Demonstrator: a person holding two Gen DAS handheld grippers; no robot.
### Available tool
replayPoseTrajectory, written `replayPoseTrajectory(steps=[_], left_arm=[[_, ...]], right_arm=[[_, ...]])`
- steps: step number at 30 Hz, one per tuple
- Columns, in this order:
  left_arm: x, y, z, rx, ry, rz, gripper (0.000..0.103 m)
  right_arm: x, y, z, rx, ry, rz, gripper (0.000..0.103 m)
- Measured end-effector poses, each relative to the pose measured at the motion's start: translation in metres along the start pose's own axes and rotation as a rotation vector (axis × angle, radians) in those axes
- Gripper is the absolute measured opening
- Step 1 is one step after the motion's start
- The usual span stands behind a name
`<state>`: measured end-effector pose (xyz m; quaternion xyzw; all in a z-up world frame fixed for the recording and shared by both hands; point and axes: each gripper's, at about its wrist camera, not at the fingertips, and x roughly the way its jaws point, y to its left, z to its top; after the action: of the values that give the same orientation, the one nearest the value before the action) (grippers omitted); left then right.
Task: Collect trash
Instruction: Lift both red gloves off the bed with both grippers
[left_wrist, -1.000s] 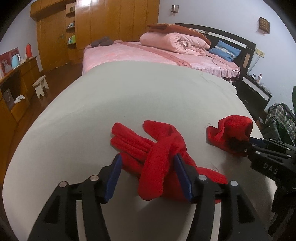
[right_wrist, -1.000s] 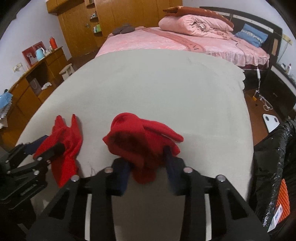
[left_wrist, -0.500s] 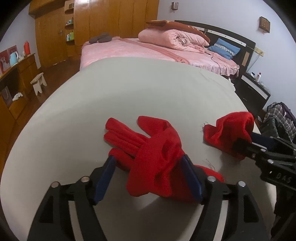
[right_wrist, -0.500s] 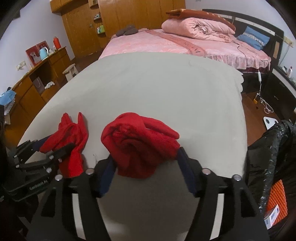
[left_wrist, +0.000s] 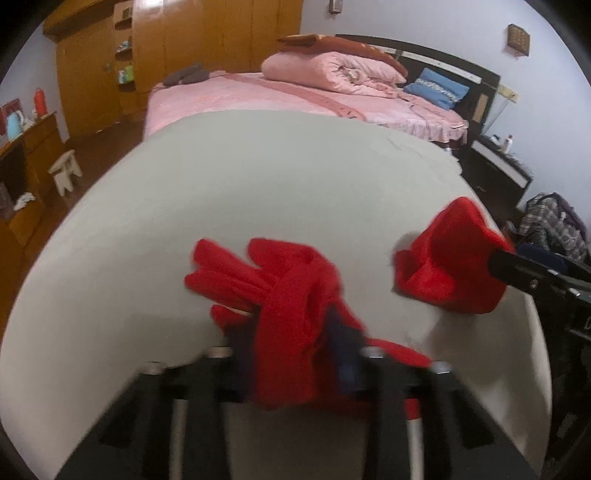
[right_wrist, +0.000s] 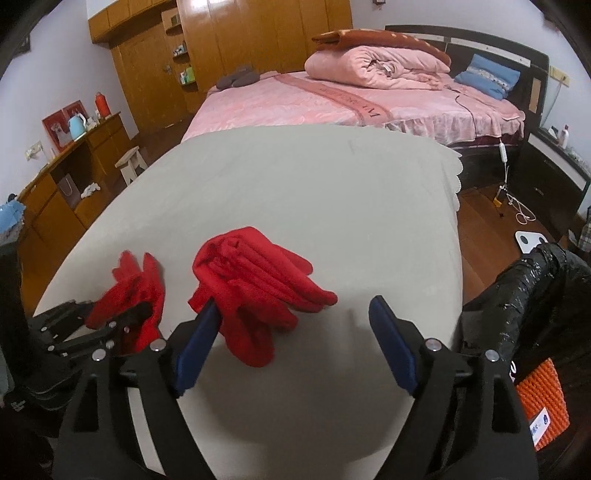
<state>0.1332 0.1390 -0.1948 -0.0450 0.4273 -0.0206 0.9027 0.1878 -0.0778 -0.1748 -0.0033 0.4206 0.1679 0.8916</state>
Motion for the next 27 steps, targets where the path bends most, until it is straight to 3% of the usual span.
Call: replayPoseTrajectory(steps=[3,12,18,20,21,23,25,27], left_arm=[[0.001,-0.001,0.003,-0.001,-0.011,-0.013,0.013],[-0.004,0.024,0.026,-0.011,-0.089,0.075,0.013],[-0.007,0.028,0.032,0.011,-0.106,0.090,0.013],[-0.007,0.027,0.032,0.015,-0.110,0.092,0.013],[-0.008,0.026,0.032,0.016,-0.111,0.093,0.013],[-0.008,0.027,0.034,0.018,-0.111,0.092,0.013],[-0.008,0.026,0.034,0.016,-0.112,0.093,0.013],[-0.009,0.026,0.034,0.010,-0.112,0.094,0.013]], right_arm=[[0.005,0.005,0.004,-0.008,-0.007,0.016,0.085],[0.032,0.016,0.018,-0.015,0.018,0.052,0.089],[0.051,0.032,0.016,-0.024,0.071,0.066,0.089],[0.053,0.039,0.011,-0.049,0.080,0.066,0.082],[0.055,0.041,0.009,-0.062,0.096,0.066,0.068],[0.053,0.046,0.006,-0.084,0.092,0.055,0.058],[0.051,0.046,0.004,-0.082,0.095,0.071,0.036],[0.048,0.045,0.005,-0.071,0.100,0.089,0.024]])
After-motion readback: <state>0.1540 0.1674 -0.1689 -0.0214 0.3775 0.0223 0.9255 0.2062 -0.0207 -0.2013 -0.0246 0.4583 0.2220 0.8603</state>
